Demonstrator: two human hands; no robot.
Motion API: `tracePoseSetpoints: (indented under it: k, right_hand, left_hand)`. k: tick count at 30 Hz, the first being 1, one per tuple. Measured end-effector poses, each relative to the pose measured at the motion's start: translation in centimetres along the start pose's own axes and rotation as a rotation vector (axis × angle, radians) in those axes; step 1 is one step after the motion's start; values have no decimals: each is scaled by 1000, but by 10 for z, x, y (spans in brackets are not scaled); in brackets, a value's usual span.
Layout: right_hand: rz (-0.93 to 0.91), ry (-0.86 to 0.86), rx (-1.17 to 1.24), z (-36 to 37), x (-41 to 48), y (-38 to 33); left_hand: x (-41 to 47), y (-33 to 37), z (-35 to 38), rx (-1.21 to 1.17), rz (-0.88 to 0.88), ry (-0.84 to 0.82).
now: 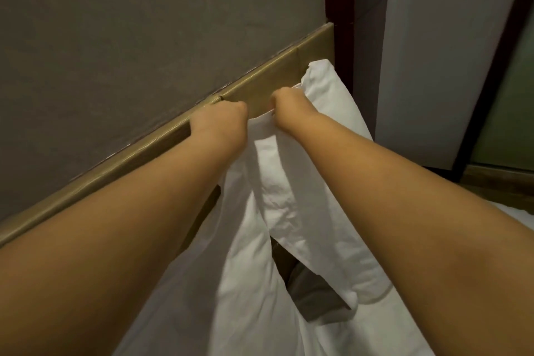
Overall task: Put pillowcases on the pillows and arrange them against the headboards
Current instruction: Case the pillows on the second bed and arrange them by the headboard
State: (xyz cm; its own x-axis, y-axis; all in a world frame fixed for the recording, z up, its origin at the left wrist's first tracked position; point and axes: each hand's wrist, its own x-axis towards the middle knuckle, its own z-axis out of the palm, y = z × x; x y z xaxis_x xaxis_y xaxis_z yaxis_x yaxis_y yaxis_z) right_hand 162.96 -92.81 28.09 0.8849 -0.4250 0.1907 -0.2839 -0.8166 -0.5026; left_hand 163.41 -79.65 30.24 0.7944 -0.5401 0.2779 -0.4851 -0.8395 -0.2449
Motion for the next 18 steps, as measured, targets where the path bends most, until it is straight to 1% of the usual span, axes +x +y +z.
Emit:
tracePoseSetpoints:
  k: [2, 3, 5, 7, 8, 9, 11, 12, 13, 14, 15, 18]
  right_hand:
    - [-44, -41, 62, 1, -8, -2]
    - [-57, -33, 67, -2, -13, -3]
    - [-112, 3, 26, -9, -28, -6]
    - [-223, -13, -18, -18, -50, -11]
    - [-296, -48, -35, -22, -65, -12]
    - [-365, -101, -41, -24, -81, -15]
    - [-514, -205, -67, -25, -108, -20]
    - [-579, -243, -99, -23, -117, -23]
    - [-634, -270, -145, -20, -123, -26]
    - [-675, -286, -198, -16, -126, -28]
    - [-703, -283, -257, -13, -127, -30]
    - [-801, -185, -449, -8, -124, -36]
  left_hand:
    - [-10, -2, -11, -37, -40, -19]
    - [-17, -5, -21, -98, -80, -14]
    - [-35, -18, -41, -251, -152, 28]
    - [-62, -33, -55, -339, -197, 27]
    - [-78, -38, -60, -348, -206, -22]
    - [-95, -41, -62, -344, -208, -114]
    - [-128, -39, -54, -338, -212, -362]
    - [-141, -35, -47, -347, -214, -462]
    - [-152, -33, -39, -343, -212, -522]
    - [-161, -31, -31, -310, -195, -536]
    - [-167, -30, -23, -248, -159, -512]
    - [-173, -32, -15, -106, -68, -316]
